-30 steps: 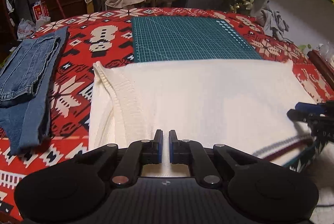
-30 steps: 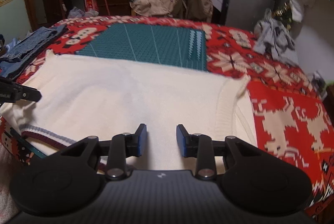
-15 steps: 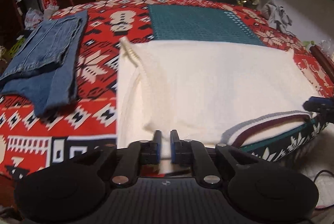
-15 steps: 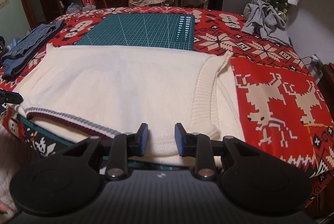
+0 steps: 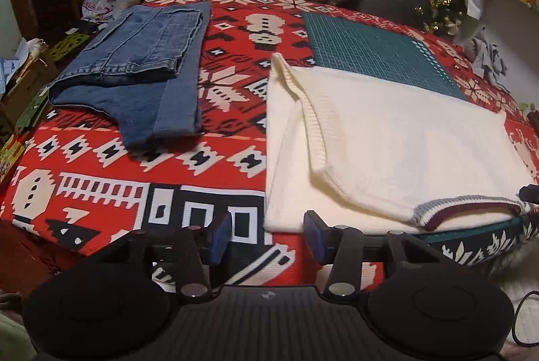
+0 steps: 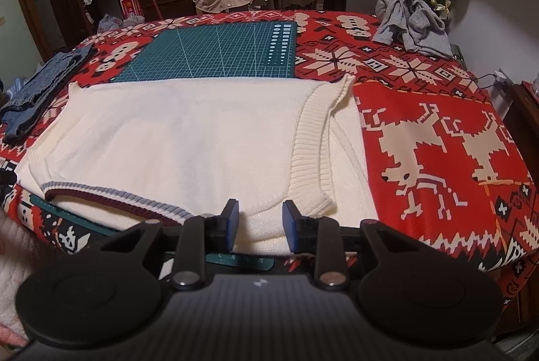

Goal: Fold clothes

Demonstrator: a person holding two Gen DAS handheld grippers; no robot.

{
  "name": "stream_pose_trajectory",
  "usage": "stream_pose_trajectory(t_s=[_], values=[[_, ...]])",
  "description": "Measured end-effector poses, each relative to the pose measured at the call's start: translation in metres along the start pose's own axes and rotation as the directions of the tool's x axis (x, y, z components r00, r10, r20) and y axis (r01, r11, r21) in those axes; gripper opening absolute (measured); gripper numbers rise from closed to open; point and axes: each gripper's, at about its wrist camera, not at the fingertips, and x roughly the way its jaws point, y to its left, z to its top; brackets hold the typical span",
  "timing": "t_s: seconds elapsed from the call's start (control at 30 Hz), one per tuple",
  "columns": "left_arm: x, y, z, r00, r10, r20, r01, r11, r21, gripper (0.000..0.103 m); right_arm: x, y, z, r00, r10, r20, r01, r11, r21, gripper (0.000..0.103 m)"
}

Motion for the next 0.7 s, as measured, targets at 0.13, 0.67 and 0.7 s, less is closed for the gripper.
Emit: stream_pose_trajectory(t_s=[0.13,0.67,0.7], values=[[0.006,0.001,0.002,1.000,-0.008,0.002,0.008,1.000,0.007,0.041,0.001,0.004,0.003,1.000,-0.005,0.001,0.005,1.000,-0.008,0.033],[0.024,-0.001,0.016,0.998,-0.059,0.014,0.058,0.998,0.027,0.022,0.003,0.016,0.012,1.000,-0.012,0.004,0.013,0.999,-0.036,0.045],[0.024,-0.002,0.016,0.998,-0.061,0.012,0.061,0.998,0.029,0.017,0.004,0.017,0.013,1.000,-0.012,0.004,0.012,0.999,-0.035,0.046]])
